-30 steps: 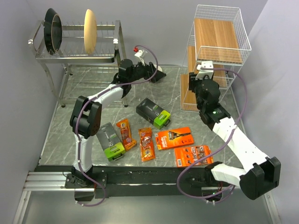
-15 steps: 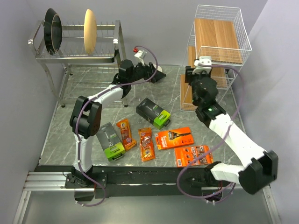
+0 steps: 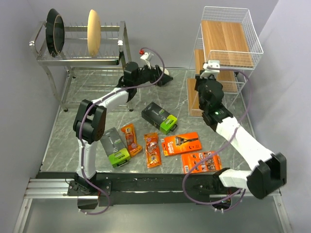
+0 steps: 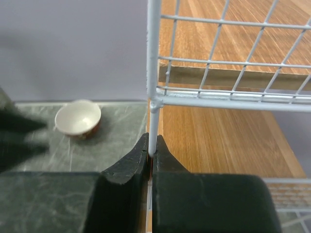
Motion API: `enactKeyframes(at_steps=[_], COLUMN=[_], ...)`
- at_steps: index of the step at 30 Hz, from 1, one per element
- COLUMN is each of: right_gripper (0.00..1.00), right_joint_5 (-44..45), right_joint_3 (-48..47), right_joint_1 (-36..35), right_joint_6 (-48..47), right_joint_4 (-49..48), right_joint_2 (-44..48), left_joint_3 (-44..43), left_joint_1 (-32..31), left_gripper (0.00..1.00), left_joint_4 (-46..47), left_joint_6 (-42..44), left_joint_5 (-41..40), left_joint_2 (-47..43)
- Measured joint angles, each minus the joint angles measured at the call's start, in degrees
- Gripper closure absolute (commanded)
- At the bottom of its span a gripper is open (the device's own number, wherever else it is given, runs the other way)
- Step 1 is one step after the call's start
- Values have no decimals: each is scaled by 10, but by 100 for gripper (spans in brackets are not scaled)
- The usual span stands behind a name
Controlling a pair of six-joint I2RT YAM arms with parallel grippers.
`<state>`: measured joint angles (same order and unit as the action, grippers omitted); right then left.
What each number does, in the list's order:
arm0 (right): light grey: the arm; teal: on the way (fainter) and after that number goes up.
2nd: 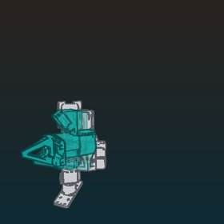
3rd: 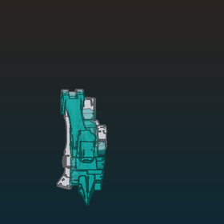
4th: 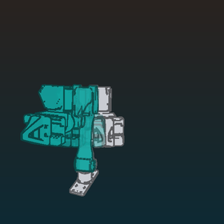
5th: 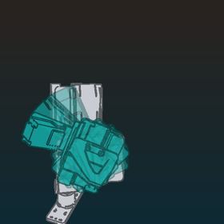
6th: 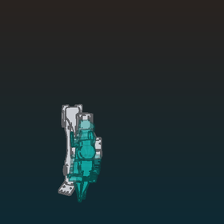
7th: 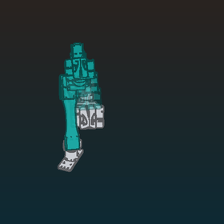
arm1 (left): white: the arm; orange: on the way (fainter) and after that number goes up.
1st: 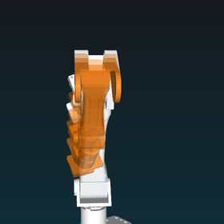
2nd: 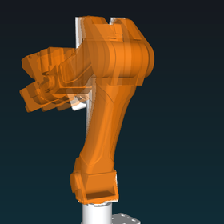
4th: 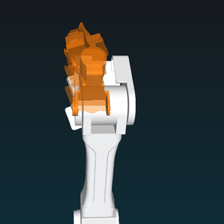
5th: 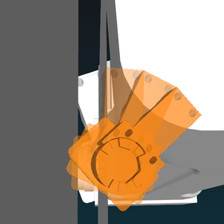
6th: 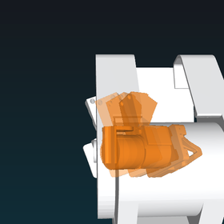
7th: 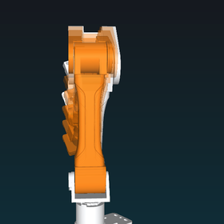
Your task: Place and organize the shaving razors onto the shelf
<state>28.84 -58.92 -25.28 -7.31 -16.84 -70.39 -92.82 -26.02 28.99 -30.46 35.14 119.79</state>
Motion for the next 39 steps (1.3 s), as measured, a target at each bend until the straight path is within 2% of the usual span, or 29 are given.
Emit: enactKeyframes(at_steps=[5,11,17,25,27,28,29,31,32,34,36,37,39], right_gripper=[100,100,100,100,100,100,100,100,100,100,100,100,100], right_joint_5=[-32,-43,-44,-45,-48,-48,-49,-48,-49,-48,-49,-49,-51], right_joint_3=[45,77,78,78,78,78,78,78,78,78,78,78,78], right_joint_1=[1,2,40,61,67,71,76,83,87,94,104,108,118], right_joint_6=[3,-9,-7,-11,-11,-11,-10,-10,-10,-10,-8,-7,-6], right_joint_4=[118,222,241,243,246,248,250,253,254,255,256,255,255], right_joint_2=[129,254,268,265,265,266,266,267,268,268,267,266,264], left_joint_3=[-83,-132,-166,-249,-272,-282,-294,-322,-334,-353,-359,-358,-351], left_joint_1=[-8,-33,-73,-103,-109,-111,-113,-116,-117,-116,-115,-114,-113], left_gripper=[0,0,0,1,8,22,31,48,51,55,54,48,43], left_joint_4=[4,5,-11,4,11,14,17,25,30,37,45,48,57], left_joint_6=[28,70,118,124,122,123,124,134,142,154,162,162,158], left_joint_5=[-4,-6,-31,-73,-78,-81,-83,-94,-98,-106,-110,-110,-98], left_joint_2=[39,89,158,251,271,280,289,309,318,331,336,336,333])
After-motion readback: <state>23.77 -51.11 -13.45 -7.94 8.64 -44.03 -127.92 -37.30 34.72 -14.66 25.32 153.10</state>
